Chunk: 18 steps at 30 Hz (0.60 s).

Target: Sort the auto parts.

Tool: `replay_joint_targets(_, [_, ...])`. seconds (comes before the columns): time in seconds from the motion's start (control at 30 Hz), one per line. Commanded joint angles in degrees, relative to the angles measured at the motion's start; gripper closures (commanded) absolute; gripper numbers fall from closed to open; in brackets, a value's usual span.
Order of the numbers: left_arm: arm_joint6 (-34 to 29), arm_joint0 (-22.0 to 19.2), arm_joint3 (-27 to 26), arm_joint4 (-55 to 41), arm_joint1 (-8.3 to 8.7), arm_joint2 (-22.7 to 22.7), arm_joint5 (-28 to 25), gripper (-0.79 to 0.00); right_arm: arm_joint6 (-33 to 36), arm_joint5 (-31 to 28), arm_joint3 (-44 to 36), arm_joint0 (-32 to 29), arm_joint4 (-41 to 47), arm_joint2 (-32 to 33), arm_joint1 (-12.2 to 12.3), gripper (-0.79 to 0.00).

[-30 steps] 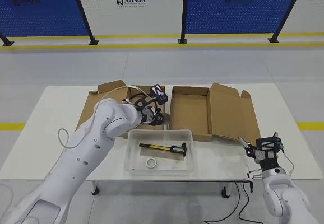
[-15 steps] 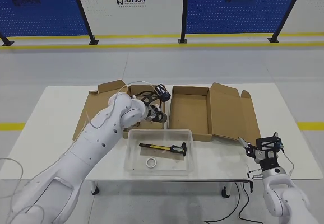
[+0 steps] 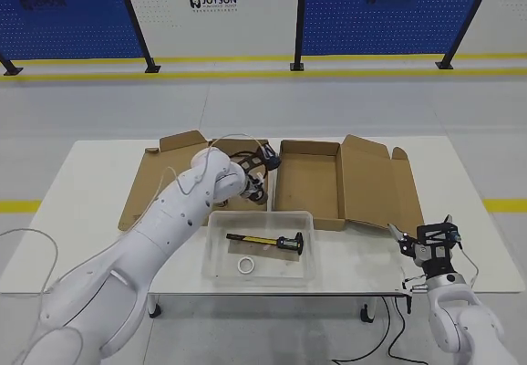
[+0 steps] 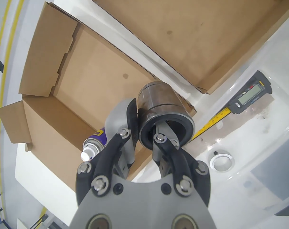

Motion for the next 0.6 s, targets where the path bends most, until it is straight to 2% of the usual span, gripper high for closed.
replay_joint_targets(0.0, [0.16, -0.38, 1.93, -0.1, -0.74, 0.71, -0.29, 0.0, 0.0, 0.0, 0.0, 0.0, 0.0, 0.0, 0.0, -0.785])
replay_joint_targets(0.27, [1.14, -1.72, 8.14, -0.11, -3.1, 2.33, -1.27, 0.0, 0.0, 0.0, 0.0, 0.0, 0.0, 0.0, 0.0, -0.785])
replay_joint_targets(0.57, [1.75, -2.7, 12.53, 0.18, -5.21, 3.38, -2.03, 0.0, 0.0, 0.0, 0.0, 0.0, 0.0, 0.0, 0.0, -0.785])
